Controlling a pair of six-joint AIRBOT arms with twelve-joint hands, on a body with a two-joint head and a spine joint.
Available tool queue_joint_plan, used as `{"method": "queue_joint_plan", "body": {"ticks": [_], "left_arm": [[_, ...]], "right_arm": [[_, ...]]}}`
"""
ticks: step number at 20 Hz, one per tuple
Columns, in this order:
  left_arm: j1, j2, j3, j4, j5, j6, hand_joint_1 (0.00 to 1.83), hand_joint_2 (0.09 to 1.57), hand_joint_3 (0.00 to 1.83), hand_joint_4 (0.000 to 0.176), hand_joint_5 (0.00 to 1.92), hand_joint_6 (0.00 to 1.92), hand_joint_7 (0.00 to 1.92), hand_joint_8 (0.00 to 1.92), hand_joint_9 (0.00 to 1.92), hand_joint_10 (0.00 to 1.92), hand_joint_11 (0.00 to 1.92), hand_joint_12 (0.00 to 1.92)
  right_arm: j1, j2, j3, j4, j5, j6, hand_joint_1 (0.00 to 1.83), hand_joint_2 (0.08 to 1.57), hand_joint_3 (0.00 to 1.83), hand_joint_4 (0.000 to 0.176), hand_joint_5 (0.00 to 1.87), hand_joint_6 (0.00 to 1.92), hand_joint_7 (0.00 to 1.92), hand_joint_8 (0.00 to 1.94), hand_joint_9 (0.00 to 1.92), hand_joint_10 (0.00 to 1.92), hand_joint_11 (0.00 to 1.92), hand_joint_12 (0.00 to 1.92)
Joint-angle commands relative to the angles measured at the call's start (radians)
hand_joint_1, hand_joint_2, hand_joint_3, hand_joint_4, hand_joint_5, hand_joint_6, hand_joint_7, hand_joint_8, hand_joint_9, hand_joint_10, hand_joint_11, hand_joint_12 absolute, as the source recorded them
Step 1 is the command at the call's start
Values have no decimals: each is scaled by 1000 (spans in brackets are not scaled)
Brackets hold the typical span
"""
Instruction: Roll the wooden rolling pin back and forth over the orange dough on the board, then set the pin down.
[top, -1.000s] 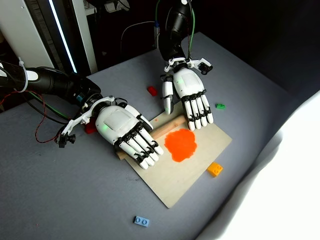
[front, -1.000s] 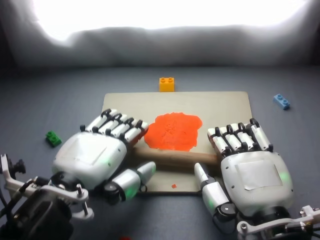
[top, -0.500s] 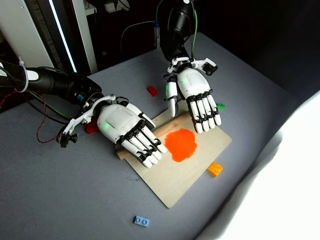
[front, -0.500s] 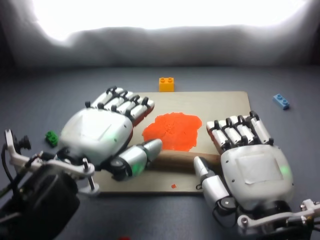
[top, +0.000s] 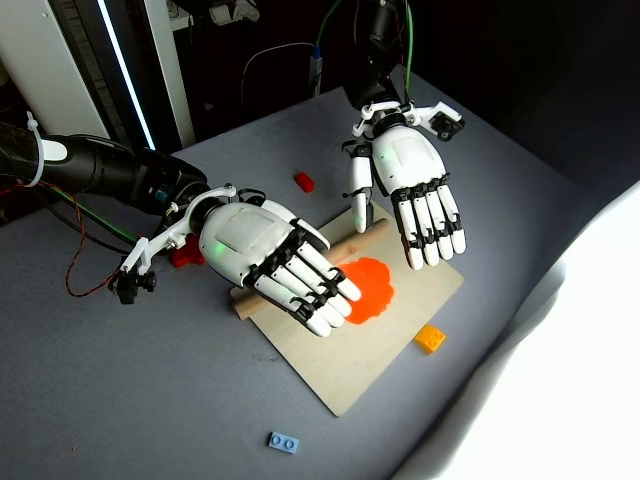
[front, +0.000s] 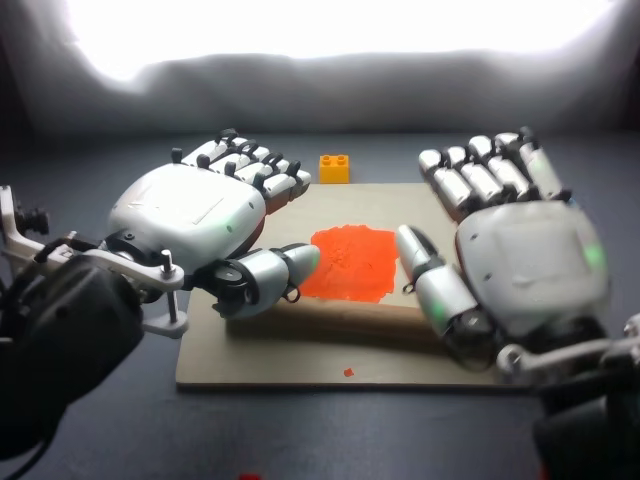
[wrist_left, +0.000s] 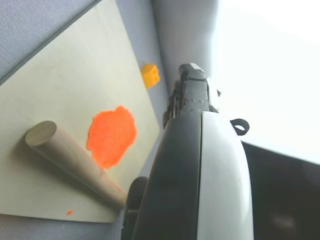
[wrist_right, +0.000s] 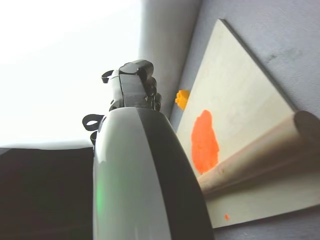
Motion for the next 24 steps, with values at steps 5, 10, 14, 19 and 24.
{"method": "queue_joint_plan", "body": {"ticks": [5,10,14,19,24], "left_arm": [[-113,62,-58,-63,49,153,0,1456,0,0,283,16,273,13,186,14,0,274],[-206,113,-172,-182,134,276,0,1455,0,0,257,1,249,1,172,1,0,295],[-250,113,-174,-183,173,295,0,1458,0,0,290,7,279,4,189,4,0,331],[-284,113,-163,-185,186,295,0,1457,0,0,233,0,250,0,184,3,0,378],[-292,113,-164,-189,183,292,0,1457,0,0,311,17,299,8,210,6,0,371]], "right_arm": [[60,130,-21,-77,-73,73,0,1464,0,0,431,9,451,5,367,8,0,749],[117,311,-92,-76,-200,165,0,1460,0,0,433,5,454,2,369,5,0,729],[127,353,-92,-76,-228,192,0,1462,0,0,422,4,450,4,364,3,0,742],[142,360,-86,-76,-210,273,0,1458,0,0,397,0,423,1,339,1,0,713],[150,360,-80,-76,-220,228,0,1461,0,0,398,5,433,2,351,1,0,692]]}}
